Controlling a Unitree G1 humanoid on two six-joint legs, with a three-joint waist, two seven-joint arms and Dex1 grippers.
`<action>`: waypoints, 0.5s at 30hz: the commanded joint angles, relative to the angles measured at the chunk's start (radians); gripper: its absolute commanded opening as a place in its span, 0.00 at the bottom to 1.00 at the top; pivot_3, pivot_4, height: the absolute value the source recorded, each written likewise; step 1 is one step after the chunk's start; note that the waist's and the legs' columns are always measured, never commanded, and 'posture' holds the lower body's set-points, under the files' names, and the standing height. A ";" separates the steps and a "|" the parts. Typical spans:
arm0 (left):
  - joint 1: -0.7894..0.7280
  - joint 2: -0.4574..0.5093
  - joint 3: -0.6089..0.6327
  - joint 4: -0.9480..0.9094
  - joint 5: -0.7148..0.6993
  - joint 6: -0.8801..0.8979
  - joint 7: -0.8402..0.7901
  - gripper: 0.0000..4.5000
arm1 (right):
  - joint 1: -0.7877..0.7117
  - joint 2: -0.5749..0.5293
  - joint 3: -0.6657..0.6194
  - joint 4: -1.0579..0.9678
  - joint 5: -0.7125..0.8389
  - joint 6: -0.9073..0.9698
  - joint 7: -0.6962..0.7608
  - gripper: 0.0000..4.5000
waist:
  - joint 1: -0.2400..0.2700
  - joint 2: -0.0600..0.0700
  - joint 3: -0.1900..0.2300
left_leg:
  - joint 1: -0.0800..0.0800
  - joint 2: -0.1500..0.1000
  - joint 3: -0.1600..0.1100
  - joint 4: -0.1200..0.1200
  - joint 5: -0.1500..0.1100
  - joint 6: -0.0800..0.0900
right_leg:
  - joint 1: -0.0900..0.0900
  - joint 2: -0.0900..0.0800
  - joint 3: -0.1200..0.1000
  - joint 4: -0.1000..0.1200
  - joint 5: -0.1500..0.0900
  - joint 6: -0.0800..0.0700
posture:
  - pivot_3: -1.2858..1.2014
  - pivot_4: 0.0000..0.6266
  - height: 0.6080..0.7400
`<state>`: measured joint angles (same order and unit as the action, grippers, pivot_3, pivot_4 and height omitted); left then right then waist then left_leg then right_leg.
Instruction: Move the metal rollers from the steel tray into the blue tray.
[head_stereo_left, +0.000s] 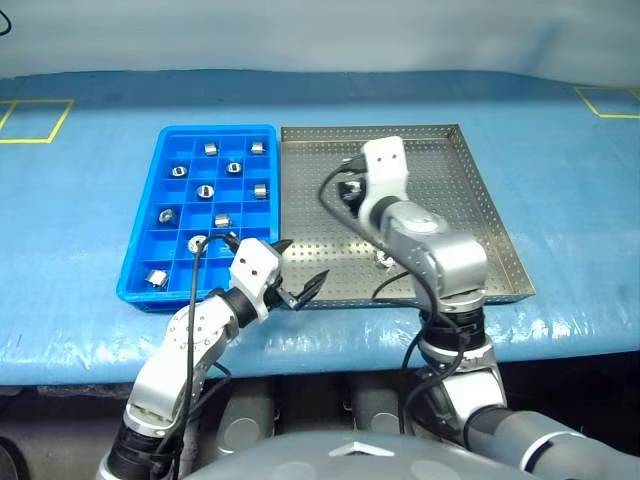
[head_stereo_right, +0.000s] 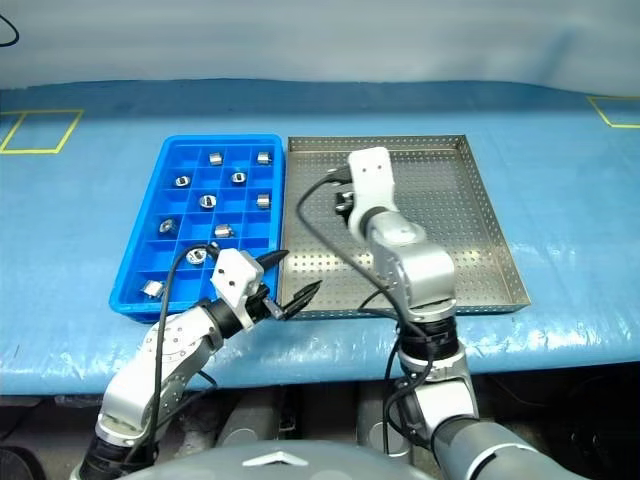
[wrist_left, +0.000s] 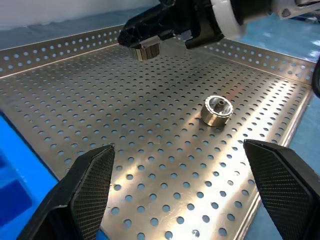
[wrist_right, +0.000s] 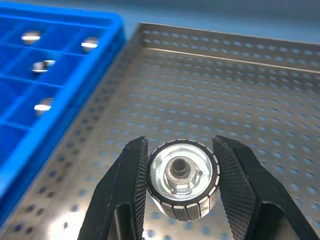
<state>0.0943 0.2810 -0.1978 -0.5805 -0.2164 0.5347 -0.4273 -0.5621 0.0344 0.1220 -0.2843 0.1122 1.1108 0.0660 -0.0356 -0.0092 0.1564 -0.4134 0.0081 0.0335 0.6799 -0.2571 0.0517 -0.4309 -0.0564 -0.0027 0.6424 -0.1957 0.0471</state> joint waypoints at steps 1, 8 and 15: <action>0.024 -0.009 0.048 -0.055 -0.010 -0.027 0.038 1.00 | -0.027 0.043 0.058 -0.014 0.017 -0.063 0.019 0.37 | 0.005 0.000 0.000 | 0.000 0.000 0.000 0.000 0.000 0.000 | 0.000 0.000 0.000 0.000 0.000 0.000 | 0.54 0.24 1.00; 0.147 0.044 0.095 -0.143 -0.017 -0.016 0.036 1.00 | -0.028 0.126 0.167 0.066 0.027 -0.148 0.058 0.37 | 0.024 0.000 0.000 | -0.001 -0.001 0.000 0.000 0.000 0.000 | 0.000 -0.002 -0.001 -0.002 0.000 0.000 | 0.56 0.24 1.00; 0.209 0.049 0.101 -0.182 -0.007 -0.007 0.062 1.00 | -0.001 0.130 0.232 0.154 0.044 -0.181 0.120 0.37 | 0.044 0.000 0.001 | 0.000 -0.001 -0.002 0.000 0.000 -0.001 | 0.000 -0.003 -0.004 -0.002 -0.001 0.000 | 0.58 0.24 1.00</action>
<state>0.3024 0.3274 -0.1030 -0.7090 -0.2164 0.5347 -0.3714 -0.5646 0.1427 0.3364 -0.1216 0.1391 0.9586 0.1632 0.0080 -0.0089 0.1570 -0.4139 0.0075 0.0312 0.6795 -0.2571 0.0508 -0.4309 -0.0592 -0.0075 0.6404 -0.1971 0.0466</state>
